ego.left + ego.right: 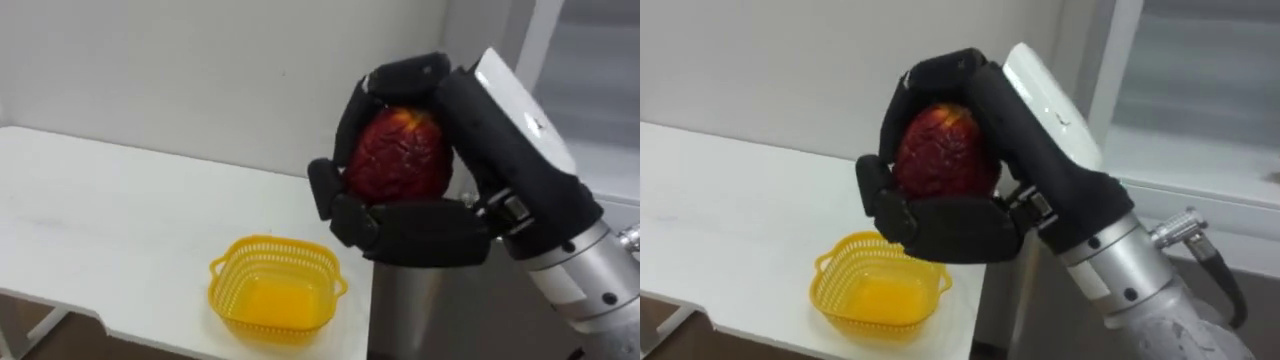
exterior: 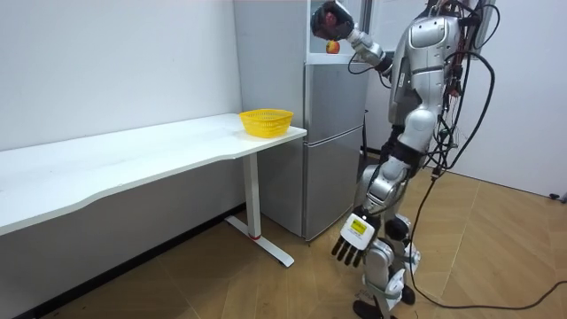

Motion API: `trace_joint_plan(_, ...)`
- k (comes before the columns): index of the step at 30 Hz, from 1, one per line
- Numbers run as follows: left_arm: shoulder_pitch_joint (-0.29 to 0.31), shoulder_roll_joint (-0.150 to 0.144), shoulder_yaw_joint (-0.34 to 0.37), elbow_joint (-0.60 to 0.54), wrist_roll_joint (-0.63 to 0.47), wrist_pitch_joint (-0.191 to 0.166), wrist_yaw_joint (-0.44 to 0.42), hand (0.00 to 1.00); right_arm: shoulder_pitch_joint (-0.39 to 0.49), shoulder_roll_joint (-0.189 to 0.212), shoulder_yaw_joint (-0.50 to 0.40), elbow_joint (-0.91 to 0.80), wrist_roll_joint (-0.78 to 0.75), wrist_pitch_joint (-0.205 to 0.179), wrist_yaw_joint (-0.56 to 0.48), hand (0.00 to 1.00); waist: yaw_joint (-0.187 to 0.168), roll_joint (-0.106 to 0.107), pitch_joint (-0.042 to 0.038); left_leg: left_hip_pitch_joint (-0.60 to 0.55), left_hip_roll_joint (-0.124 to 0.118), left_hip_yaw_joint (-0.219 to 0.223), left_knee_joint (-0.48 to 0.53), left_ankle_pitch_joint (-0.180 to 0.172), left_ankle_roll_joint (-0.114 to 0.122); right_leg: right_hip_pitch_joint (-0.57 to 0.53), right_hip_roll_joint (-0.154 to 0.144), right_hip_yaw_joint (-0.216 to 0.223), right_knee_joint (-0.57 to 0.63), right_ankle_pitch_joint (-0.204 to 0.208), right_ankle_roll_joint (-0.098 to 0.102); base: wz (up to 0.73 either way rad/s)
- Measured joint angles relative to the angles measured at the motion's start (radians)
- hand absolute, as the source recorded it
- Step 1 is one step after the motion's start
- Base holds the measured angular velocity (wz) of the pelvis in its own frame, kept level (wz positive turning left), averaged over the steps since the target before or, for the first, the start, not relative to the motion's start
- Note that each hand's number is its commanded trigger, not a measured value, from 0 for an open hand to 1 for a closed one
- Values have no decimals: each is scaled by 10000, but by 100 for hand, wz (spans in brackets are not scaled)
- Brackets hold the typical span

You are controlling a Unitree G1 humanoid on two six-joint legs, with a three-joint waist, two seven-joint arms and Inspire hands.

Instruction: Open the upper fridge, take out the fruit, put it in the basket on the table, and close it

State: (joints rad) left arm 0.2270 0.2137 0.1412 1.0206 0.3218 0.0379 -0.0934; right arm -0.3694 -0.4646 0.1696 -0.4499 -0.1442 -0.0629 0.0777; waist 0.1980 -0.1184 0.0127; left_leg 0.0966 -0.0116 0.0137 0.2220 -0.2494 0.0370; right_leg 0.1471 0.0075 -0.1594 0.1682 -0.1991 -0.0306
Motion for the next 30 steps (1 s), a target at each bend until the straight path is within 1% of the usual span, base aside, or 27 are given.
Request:
trace_joint_plan(1,-1,1,15,21,3,4,-9,0,0,0,40,105,-79,8,21,100,25,-13,3,-12,-9,-40,3,-1,2,5,4,-68,0,0,0,28)
trace_joint_plan(2,13,5,22,31,6,9,-22,0,0,2,70,253,-187,69,132,100,42,-29,9,-63,-31,-180,3,-7,12,1,6,-137,0,2,3,30)
trace_joint_plan(4,51,16,29,55,2,63,-36,0,0,1,75,496,-186,151,144,100,118,-46,8,-150,-35,-218,8,-11,19,-35,7,-153,1,10,17,21)
trace_joint_plan(6,149,41,39,52,3,111,-47,0,-10,0,75,893,-187,236,144,100,259,-70,-6,-172,-23,-241,13,-12,19,-25,-27,-341,-1,11,18,7)
trace_joint_plan(8,228,34,52,52,6,205,-64,0,-86,0,74,1343,-183,281,142,100,301,-90,-11,-172,-19,-284,14,-11,18,-4,-51,-457,0,11,19,11)
trace_joint_plan(10,268,47,165,52,12,217,-69,0,-259,0,74,1905,-188,327,118,100,326,-140,2,-204,-10,-334,15,-9,15,-10,-37,-483,-8,10,20,10)
trace_joint_plan(12,301,51,247,53,11,218,-95,0,-434,-3,75,2409,-188,391,79,100,327,-230,-30,-287,-15,-459,46,-8,13,-29,-39,-648,-8,10,20,16)
trace_joint_plan(13,319,51,247,52,14,220,-102,0,-473,-7,75,2519,-189,392,65,100,332,-237,-25,-309,-18,-468,77,-8,12,-29,-42,-653,-8,10,20,14)
trace_joint_plan(15,286,108,209,67,-43,221,-98,0,-698,-83,229,3222,10,384,-135,100,501,-363,22,-331,-13,-456,146,-8,11,-18,-44,-652,-5,10,20,2)
trace_joint_plan(16,262,141,189,75,-48,221,-85,0,-766,-130,317,3433,99,405,-178,100,532,-414,33,-339,-8,-455,155,-7,10,-20,-40,-654,-5,10,20,0)
trace_joint_plan(17,250,217,156,90,-44,221,-60,0,-849,-171,476,3786,177,458,-238,100,570,-523,40,-384,-6,-489,176,-6,8,-33,-33,-673,-10,10,20,11)
trace_joint_plan(19,289,307,112,103,-42,232,-60,0,-849,-173,652,4110,192,540,-240,100,573,-664,12,-486,-17,-565,235,-8,7,-73,-33,-698,-7,10,20,17)
trace_joint_plan(20,292,376,98,109,-42,247,-71,0,-850,-174,748,4259,248,546,-241,100,566,-726,31,-575,-25,-571,317,-8,7,-106,-38,-701,-5,10,20,19)
trace_joint_plan(22,253,495,95,122,-42,273,-75,0,-853,-189,882,4563,270,539,-240,100,577,-864,22,-735,-35,-627,408,-9,7,-195,-44,-794,1,10,20,22)
trace_joint_plan(23,189,566,101,133,-22,276,-73,0,-853,-190,900,4754,270,540,-240,100,599,-964,10,-925,-56,-742,523,-9,5,-296,-49,-904,17,10,20,21)
trace_joint_plan(24,173,583,107,112,3,280,-64,0,-868,-195,913,4929,258,546,-240,100,682,-1041,-34,-1009,-53,-734,527,-9,5,-419,-51,-863,23,10,20,15)
trace_joint_plan(25,170,582,104,106,3,282,-55,0,-905,-202,945,5057,257,542,-244,100,761,-1095,-50,-1040,-53,-738,539,-9,5,-448,-51,-876,22,10,20,0)
trace_joint_plan(26,180,587,101,98,3,304,-53,0,-1080,-205,1115,5498,267,543,-248,100,835,-1082,-24,-1063,-55,-753,562,-9,5,-454,-54,-896,9,10,20,0)
trace_joint_plan(28,71,614,91,103,17,429,-49,0,-1475,-201,1472,6424,342,544,-260,100,844,-1127,-6,-1090,-66,-781,609,-9,5,-436,-50,-885,9,11,21,6)
trace_joint_plan(29,18,679,88,128,14,477,-33,0,-1657,-201,1637,6990,508,593,-312,100,893,-1181,35,-1215,-71,-814,677,-11,1,-458,-45,-902,9,11,21,21)
trace_joint_plan(30,-163,752,57,167,14,481,7,0,-1732,-199,1654,7441,670,605,-324,100,938,-1253,87,-1390,-72,-865,770,-25,-21,-537,-31,-895,11,11,21,26)
